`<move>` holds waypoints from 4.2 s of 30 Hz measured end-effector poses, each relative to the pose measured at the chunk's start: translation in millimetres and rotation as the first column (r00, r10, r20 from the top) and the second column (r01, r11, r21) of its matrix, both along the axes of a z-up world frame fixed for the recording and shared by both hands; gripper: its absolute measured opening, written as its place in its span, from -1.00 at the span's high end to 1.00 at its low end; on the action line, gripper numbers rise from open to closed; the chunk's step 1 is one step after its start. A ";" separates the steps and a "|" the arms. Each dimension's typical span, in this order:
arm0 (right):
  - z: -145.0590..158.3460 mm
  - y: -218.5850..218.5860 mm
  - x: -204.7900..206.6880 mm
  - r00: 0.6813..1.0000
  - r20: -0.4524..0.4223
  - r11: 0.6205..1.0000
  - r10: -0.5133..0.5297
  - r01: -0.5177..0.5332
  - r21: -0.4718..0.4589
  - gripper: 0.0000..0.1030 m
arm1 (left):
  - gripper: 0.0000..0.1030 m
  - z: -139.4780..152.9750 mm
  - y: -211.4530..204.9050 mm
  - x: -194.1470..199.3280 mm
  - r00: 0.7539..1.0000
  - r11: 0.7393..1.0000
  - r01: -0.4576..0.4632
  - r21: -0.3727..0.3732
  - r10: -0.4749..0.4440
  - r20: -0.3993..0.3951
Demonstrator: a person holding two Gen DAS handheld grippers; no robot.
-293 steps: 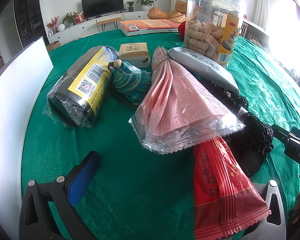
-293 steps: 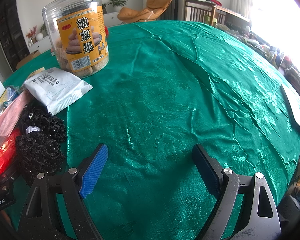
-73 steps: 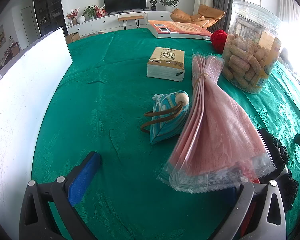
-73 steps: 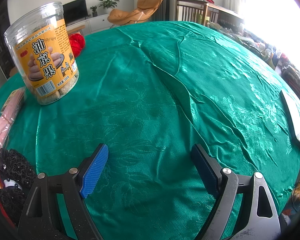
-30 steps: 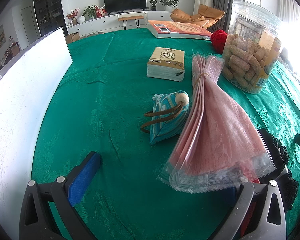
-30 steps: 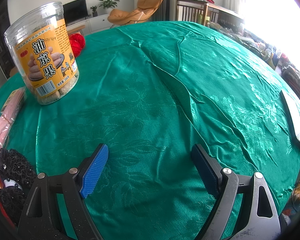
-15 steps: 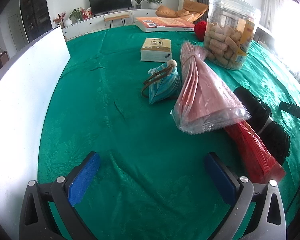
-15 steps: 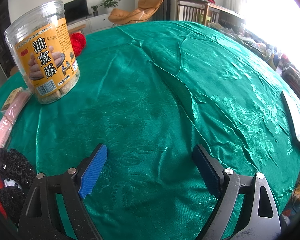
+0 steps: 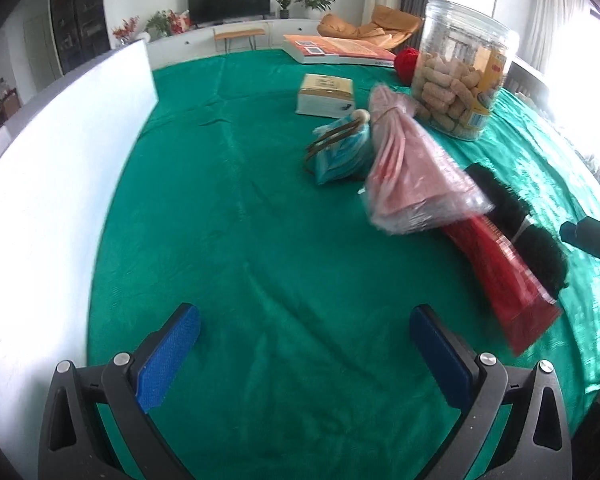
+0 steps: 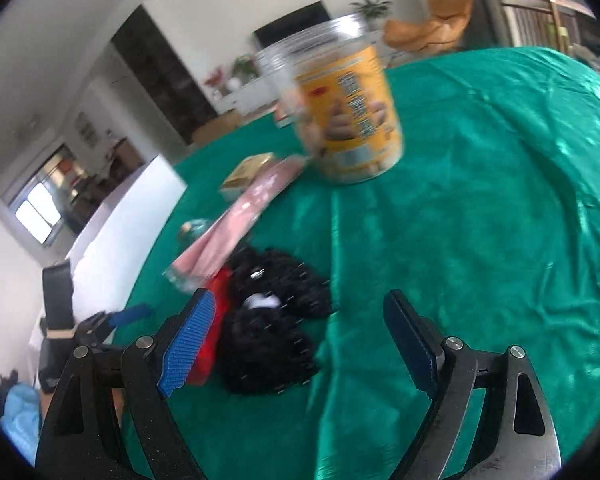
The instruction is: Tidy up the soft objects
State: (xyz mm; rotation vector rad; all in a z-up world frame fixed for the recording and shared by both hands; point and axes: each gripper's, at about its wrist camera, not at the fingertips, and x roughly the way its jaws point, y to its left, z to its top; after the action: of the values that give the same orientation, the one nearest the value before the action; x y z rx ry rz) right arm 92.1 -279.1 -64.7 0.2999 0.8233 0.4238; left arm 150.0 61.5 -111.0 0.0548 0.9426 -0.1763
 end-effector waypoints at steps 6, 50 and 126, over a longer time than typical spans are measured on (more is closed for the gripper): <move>-18.9 30.9 15.9 0.991 -0.095 0.988 0.093 -0.104 -0.115 -0.64 | -1.00 -1.1 -1.1 0.5 1.000 1.000 -0.006 0.014 0.006 0.002; -33.4 -91.3 54.1 0.885 0.008 0.797 -0.466 0.424 -0.429 -0.66 | -1.00 -0.4 -0.7 0.6 1.000 1.000 -0.008 0.014 0.008 0.003; -35.7 -94.9 59.4 0.886 0.007 0.799 -0.463 0.421 -0.430 -0.70 | -0.99 83.1 -23.8 175.1 0.992 0.987 0.021 -0.161 -0.041 -0.122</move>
State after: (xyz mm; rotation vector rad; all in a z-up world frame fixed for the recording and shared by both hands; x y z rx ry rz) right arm 151.5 -374.0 -100.3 0.1009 0.8873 -0.2184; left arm 325.2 37.7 -27.9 -0.0907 1.0496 -0.2861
